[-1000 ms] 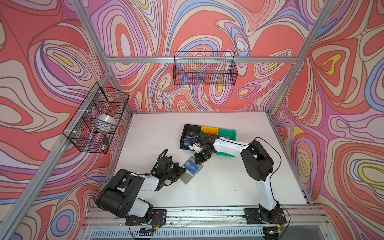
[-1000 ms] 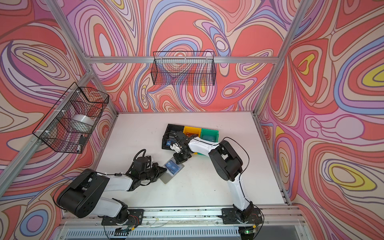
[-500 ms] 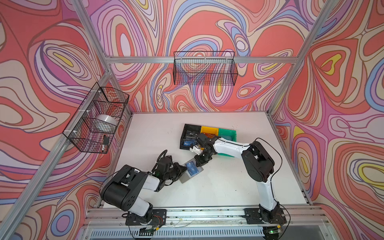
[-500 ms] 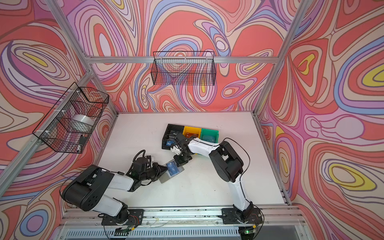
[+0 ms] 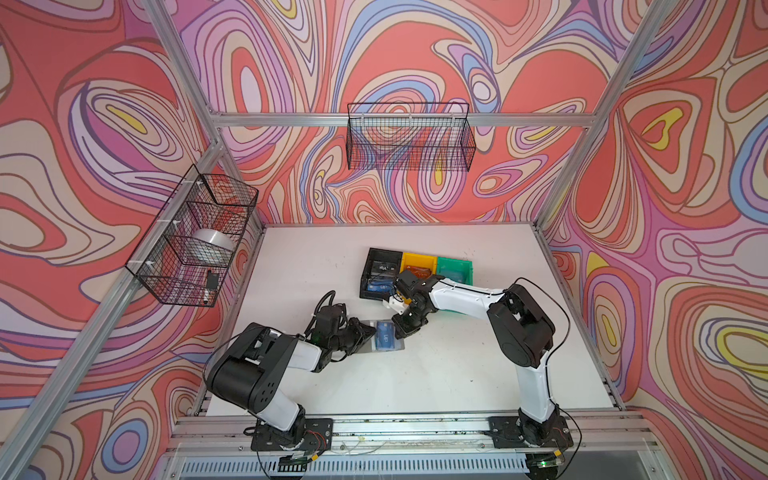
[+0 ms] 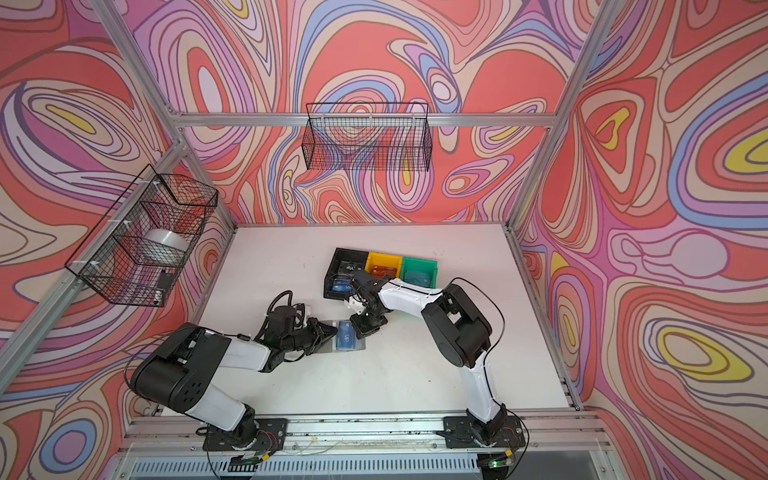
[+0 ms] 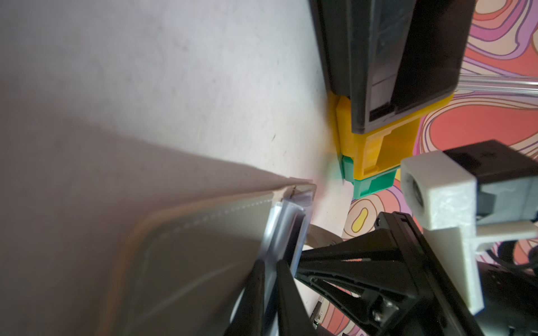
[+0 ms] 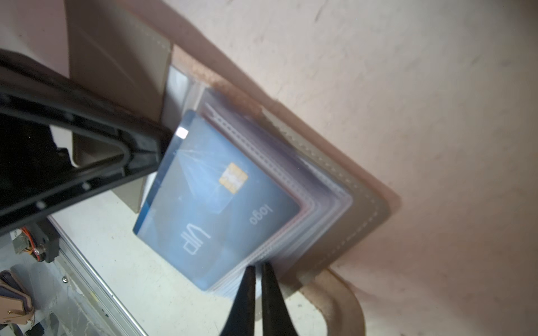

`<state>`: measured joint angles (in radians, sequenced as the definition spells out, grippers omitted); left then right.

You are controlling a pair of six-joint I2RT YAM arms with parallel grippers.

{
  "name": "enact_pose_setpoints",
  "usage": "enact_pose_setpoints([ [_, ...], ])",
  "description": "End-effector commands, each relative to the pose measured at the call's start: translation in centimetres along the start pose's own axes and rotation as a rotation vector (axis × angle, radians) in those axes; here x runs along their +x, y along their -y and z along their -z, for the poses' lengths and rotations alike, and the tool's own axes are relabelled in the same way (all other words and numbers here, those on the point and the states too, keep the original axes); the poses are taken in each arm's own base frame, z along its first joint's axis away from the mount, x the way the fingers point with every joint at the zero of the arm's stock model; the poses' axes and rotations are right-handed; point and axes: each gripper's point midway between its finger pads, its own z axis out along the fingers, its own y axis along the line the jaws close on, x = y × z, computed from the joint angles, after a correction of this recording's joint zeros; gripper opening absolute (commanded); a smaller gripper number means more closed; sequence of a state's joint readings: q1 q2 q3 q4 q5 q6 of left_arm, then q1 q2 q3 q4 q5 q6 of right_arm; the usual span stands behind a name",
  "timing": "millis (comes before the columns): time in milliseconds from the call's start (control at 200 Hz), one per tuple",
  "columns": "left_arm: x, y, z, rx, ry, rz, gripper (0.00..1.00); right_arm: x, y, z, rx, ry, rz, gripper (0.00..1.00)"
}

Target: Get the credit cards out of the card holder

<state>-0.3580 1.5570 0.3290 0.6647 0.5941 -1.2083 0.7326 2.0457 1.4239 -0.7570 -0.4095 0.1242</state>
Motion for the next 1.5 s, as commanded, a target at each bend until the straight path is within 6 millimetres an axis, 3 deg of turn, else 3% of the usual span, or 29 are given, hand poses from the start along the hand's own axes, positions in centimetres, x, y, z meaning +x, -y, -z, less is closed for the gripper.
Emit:
enact_pose_setpoints([
  [0, 0.5, 1.1, 0.6, 0.005, -0.035, -0.050, 0.14, -0.1, -1.0, 0.8, -0.014, 0.024, 0.011, 0.10],
  [270, 1.1, 0.0, 1.8, -0.057, -0.024, -0.066, 0.16, -0.8, -1.1, 0.7, -0.018, 0.030, 0.019, 0.10],
  [561, 1.2, -0.7, 0.7, -0.050, -0.052, -0.057, 0.24, -0.9, -1.0, 0.5, -0.017, 0.023, 0.021, 0.10],
  [861, 1.1, -1.5, 0.1, -0.050, -0.057, -0.049, 0.25, -0.8, -0.9, 0.4, -0.012, 0.017, 0.020, 0.10],
  [1402, 1.1, -2.3, -0.3, -0.052, -0.052, -0.026, 0.15, -0.6, -0.7, 0.0, -0.012, 0.008, 0.016, 0.10],
  [1498, 1.1, -2.3, -0.4, -0.049, -0.052, -0.024, 0.10, -0.5, -0.6, -0.1, -0.011, 0.005, 0.014, 0.10],
])
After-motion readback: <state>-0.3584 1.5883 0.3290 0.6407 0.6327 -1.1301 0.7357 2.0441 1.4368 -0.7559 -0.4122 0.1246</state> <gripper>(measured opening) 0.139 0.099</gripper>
